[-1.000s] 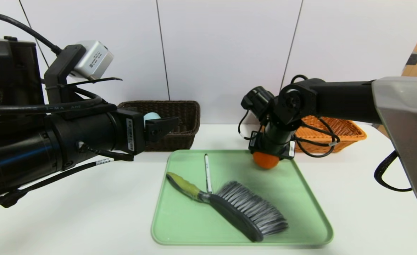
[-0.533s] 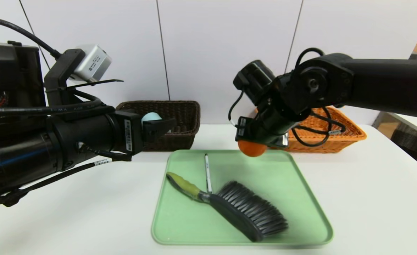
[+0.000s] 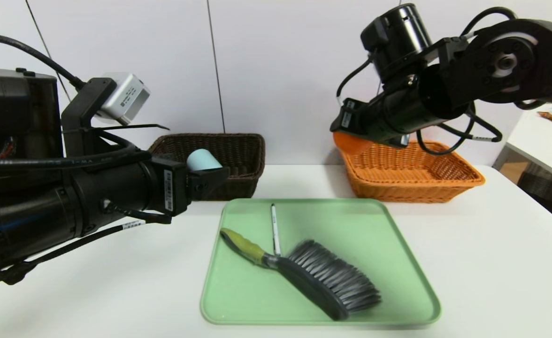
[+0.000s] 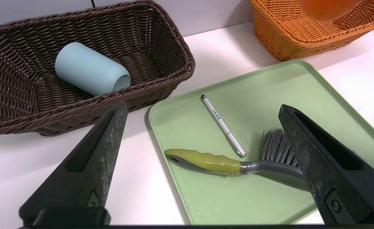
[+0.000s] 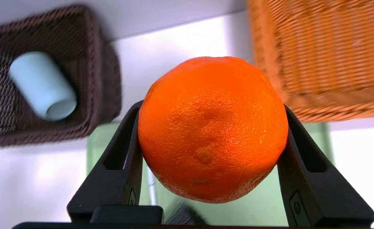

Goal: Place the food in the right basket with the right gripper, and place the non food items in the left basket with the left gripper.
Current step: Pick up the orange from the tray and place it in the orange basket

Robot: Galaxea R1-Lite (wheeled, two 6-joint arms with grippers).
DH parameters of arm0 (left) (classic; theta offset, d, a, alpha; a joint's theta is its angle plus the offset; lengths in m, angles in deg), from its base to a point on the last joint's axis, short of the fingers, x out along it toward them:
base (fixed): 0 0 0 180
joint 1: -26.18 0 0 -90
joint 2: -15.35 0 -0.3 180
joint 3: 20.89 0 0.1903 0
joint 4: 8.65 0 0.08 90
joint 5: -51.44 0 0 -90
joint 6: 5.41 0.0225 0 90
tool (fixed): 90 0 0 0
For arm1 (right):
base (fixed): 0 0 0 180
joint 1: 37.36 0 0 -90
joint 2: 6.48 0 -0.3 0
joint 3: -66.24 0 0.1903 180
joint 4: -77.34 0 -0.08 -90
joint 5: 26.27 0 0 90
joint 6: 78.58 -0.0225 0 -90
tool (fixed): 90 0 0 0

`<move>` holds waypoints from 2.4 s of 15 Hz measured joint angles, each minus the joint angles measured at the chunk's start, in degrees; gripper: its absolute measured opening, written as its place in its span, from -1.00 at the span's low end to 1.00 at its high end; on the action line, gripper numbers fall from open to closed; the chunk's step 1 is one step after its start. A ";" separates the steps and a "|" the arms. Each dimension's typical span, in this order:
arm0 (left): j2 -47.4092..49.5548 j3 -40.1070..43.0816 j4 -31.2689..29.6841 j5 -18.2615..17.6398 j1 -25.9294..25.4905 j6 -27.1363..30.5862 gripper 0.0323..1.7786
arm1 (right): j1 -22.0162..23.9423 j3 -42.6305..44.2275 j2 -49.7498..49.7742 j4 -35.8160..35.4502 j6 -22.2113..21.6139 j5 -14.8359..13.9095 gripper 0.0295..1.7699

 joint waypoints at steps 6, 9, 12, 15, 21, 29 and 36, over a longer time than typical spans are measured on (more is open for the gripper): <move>-0.20 -0.83 -0.01 0.04 0.00 0.09 0.90 | 12.46 -0.33 1.63 0.60 4.63 0.57 0.27; -0.99 -1.02 -0.56 -0.02 0.00 0.05 0.90 | 16.62 -0.41 -0.35 0.62 5.57 2.39 0.27; -1.68 -1.11 -0.63 -0.11 0.00 0.05 0.90 | 19.50 -0.35 -3.74 0.05 5.57 2.69 0.27; -2.12 -1.27 -0.63 -0.11 0.00 0.06 0.90 | 20.92 -0.27 -7.61 -2.62 5.55 2.67 0.27; -2.29 -1.22 -0.63 -0.40 0.00 0.06 0.90 | 21.85 -0.11 -14.30 -7.72 5.72 2.51 0.27; -2.39 -1.27 -0.69 -0.66 -0.18 -0.09 0.90 | 21.96 0.00 -19.10 -12.11 6.70 1.23 0.27; -2.43 -1.96 -0.65 -0.68 -0.16 -0.02 0.90 | 22.04 -0.07 -19.65 -14.14 8.13 -0.55 0.66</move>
